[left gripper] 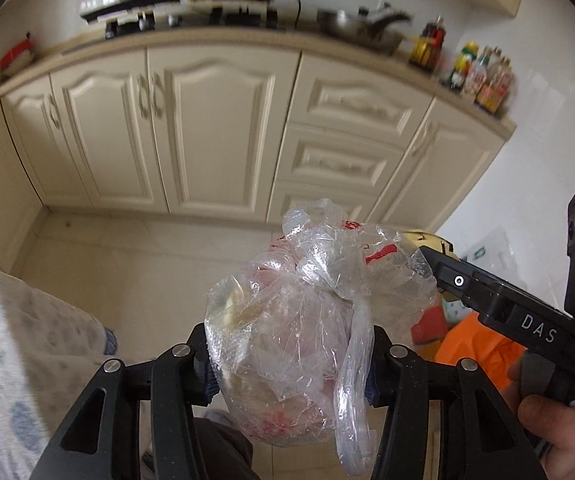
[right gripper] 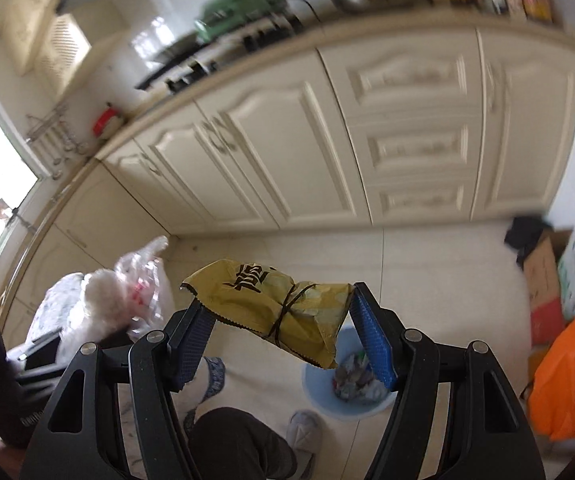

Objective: Collect trash
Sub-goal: 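Carry the plastic bag and yellow packet over the light-blue bin, then open the left tool while the right tool opens, dropping both items into the bin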

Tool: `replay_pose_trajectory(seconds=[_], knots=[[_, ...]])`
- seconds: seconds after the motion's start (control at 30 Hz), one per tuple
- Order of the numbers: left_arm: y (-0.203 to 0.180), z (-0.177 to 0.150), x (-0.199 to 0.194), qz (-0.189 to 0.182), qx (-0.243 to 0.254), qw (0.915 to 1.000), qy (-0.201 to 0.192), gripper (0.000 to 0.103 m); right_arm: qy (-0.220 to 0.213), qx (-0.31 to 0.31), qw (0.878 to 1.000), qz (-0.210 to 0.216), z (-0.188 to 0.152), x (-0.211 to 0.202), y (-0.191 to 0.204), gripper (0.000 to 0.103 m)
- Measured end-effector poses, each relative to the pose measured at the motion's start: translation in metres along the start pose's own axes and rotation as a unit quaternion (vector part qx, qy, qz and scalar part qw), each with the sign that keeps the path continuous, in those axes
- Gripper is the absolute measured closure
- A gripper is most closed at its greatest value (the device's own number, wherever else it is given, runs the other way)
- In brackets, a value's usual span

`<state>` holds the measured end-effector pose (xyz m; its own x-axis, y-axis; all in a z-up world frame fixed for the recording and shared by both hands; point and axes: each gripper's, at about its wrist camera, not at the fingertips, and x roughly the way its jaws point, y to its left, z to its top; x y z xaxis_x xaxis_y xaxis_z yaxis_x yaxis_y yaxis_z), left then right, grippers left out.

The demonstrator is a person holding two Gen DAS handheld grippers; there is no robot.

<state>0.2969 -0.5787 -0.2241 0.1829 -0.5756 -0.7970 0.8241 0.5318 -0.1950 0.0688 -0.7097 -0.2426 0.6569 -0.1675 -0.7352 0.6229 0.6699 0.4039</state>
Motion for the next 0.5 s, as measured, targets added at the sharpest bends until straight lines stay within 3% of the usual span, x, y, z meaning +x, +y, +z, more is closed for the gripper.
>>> replay_pose_trajectory(seconds=[0.17, 0.27, 0.37, 0.43, 0.5], knots=[[0.000, 0.023, 0.065, 0.006, 0.009, 0.9980, 0.063, 0.046, 0.044, 0.041, 0.998, -0.005, -0.012, 0.052, -0.032, 0.033], [0.004, 0.041, 0.101, 0.013, 0.015, 0.9954, 0.094, 0.017, 0.073, 0.062, 0.995, -0.009, -0.019, 0.081, -0.046, 0.029], [0.004, 0.064, 0.136, 0.042, 0.020, 0.9920, 0.117, 0.017, 0.097, 0.087, 0.991, -0.008, -0.027, 0.105, -0.062, 0.024], [0.002, 0.068, 0.145, 0.054, 0.013, 0.9911, 0.121, 0.016, 0.104, 0.095, 0.990, -0.011, -0.031, 0.111, -0.068, 0.014], [0.001, 0.072, 0.142, 0.063, 0.008, 0.9922, 0.107, 0.008, 0.101, 0.102, 0.990, -0.013, -0.035, 0.108, -0.070, 0.004]])
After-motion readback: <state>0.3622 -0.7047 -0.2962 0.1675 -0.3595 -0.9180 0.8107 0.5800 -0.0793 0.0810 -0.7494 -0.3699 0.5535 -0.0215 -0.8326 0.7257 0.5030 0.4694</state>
